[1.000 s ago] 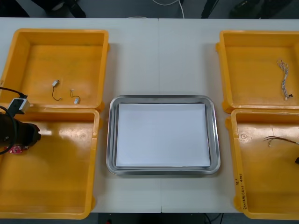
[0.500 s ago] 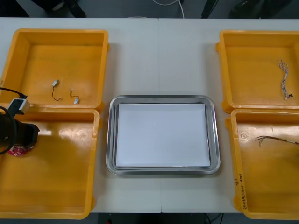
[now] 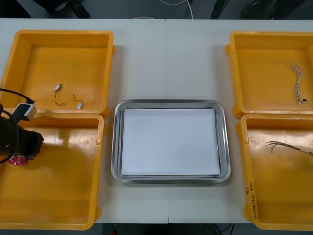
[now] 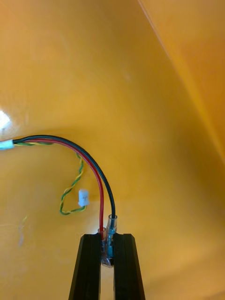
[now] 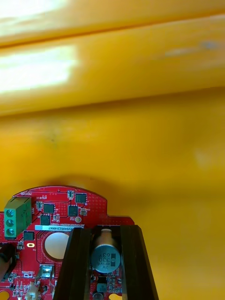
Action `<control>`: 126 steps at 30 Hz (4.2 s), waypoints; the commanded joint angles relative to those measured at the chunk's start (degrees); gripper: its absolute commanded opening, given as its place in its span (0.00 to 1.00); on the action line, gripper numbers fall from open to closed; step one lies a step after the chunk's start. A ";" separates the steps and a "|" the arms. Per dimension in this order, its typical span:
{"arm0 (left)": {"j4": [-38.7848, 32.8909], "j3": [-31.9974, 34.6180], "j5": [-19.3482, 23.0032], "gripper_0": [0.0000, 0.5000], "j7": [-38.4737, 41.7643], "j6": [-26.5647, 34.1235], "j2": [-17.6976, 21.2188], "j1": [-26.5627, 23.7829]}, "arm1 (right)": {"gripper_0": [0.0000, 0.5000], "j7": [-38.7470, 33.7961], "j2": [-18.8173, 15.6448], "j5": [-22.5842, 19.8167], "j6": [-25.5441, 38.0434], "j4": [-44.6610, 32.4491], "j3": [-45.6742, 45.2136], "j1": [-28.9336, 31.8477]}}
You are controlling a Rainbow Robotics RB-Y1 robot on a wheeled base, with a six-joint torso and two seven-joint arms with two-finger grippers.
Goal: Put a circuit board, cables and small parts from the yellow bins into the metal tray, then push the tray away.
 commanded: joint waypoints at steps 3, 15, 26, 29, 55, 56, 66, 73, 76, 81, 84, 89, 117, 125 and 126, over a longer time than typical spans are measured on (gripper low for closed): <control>-5.04 0.25 -0.74 0.00 0.25 2.20 0.87 1.22 | 0.00 -5.05 0.72 -1.37 1.66 -3.03 -1.98 -0.68; -11.63 0.07 -3.64 0.00 3.06 2.55 -5.20 4.03 | 0.00 -7.43 5.20 0.04 5.08 -10.67 -1.89 1.25; -14.27 -4.85 -11.82 0.00 4.99 -1.14 -8.45 7.55 | 0.00 -8.66 5.20 1.01 4.73 -17.09 0.39 7.49; -14.27 -6.17 -13.31 0.00 5.52 -1.76 -8.54 8.08 | 0.00 -8.74 5.29 1.36 3.50 -17.70 1.27 8.99; -18.66 -5.73 -15.07 0.01 6.84 -2.81 -8.54 13.96 | 0.00 -8.74 5.38 4.08 -0.54 -17.88 3.56 12.59; -18.66 -5.73 -15.07 0.01 6.93 -2.72 -8.54 13.96 | 0.00 -8.66 5.38 4.26 -0.54 -17.88 3.47 12.59; -18.66 -5.38 -15.51 1.00 7.81 -2.99 -8.45 13.88 | 0.55 -8.22 5.29 5.23 -1.07 -17.88 2.77 11.01; -18.84 -4.23 -14.45 1.00 8.16 -2.99 -7.22 13.26 | 1.00 -8.57 5.29 5.58 -1.07 -17.88 1.98 10.57; -19.28 -3.53 -13.05 1.00 8.42 -2.28 -5.99 12.29 | 1.00 -8.39 5.29 5.58 -1.07 -17.88 1.36 10.22; -20.24 -1.51 -8.83 1.00 8.95 2.90 -3.70 9.22 | 1.00 -8.13 5.29 5.40 -0.28 -17.88 0.13 8.90; -21.03 0.34 -6.10 1.00 9.39 6.59 -2.38 7.11 | 1.00 -7.60 4.59 4.96 1.22 -18.14 -1.01 7.41; -21.39 4.64 -0.57 1.00 9.39 12.31 -0.28 3.86 | 1.00 -7.07 0.63 4.79 5.61 -21.13 -1.45 4.68; -19.01 8.51 2.69 1.00 -5.64 18.63 2.36 -0.98 | 1.00 22.02 -16.42 -8.75 2.97 -19.64 -1.36 0.46; -18.93 8.51 4.00 1.00 -13.20 17.58 2.54 -0.98 | 1.00 36.61 -19.49 -11.65 -1.60 -16.21 1.54 0.46; -18.93 8.51 4.62 1.00 -13.46 17.23 2.54 -0.98 | 1.00 38.19 -20.02 -11.65 -2.39 -16.12 2.50 0.55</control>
